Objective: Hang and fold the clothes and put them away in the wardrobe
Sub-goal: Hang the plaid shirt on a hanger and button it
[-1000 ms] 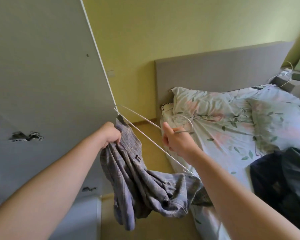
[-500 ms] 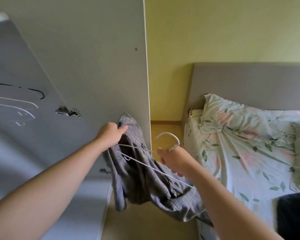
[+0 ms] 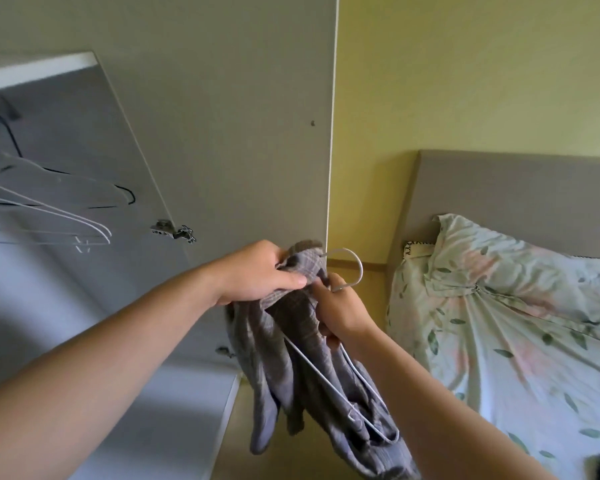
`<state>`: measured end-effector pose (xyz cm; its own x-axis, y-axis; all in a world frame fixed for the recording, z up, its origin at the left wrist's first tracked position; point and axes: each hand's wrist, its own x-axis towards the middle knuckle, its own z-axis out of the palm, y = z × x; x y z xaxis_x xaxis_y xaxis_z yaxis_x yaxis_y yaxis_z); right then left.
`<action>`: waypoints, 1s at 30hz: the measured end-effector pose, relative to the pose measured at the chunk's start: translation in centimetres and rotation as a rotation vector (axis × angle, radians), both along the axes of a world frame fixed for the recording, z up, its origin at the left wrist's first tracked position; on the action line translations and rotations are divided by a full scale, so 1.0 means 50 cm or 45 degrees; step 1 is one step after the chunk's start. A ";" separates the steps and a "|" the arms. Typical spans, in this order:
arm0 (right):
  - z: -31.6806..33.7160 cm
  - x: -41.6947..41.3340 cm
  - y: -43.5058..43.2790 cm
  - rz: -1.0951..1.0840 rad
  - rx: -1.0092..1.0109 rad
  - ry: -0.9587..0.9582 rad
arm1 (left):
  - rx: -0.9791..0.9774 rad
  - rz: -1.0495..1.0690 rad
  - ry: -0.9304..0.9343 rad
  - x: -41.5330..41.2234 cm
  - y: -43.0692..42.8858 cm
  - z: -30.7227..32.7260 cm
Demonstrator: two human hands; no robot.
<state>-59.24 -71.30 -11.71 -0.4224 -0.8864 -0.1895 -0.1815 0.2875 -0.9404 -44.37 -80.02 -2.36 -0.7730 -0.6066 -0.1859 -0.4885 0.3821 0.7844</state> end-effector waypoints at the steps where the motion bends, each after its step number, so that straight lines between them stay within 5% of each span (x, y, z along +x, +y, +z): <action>1: 0.003 0.000 0.000 -0.017 -0.019 -0.018 | -0.137 0.000 -0.012 0.006 -0.005 0.000; 5: 0.030 0.007 0.002 -0.036 -0.066 -0.022 | -0.716 0.013 0.201 0.015 -0.016 -0.027; 10: 0.082 0.001 0.001 0.068 -0.195 -0.167 | -0.839 -0.187 0.148 0.010 -0.034 -0.032; 16: 0.118 -0.038 0.018 0.577 -0.293 -0.842 | -1.272 -0.173 0.188 0.013 -0.058 0.004; 19: 0.106 -0.062 0.019 0.619 -0.195 -1.064 | -1.267 -0.045 0.147 0.007 -0.053 0.024; 23: 0.071 -0.068 0.001 0.440 0.050 -0.553 | -1.353 -0.047 0.131 0.004 -0.036 0.033; 26: 0.056 -0.047 -0.009 0.586 0.274 -0.095 | -1.267 -0.055 0.243 0.007 -0.030 0.042; 30: 0.040 -0.006 -0.030 0.574 0.230 0.371 | -1.237 -0.009 0.242 0.015 -0.026 0.057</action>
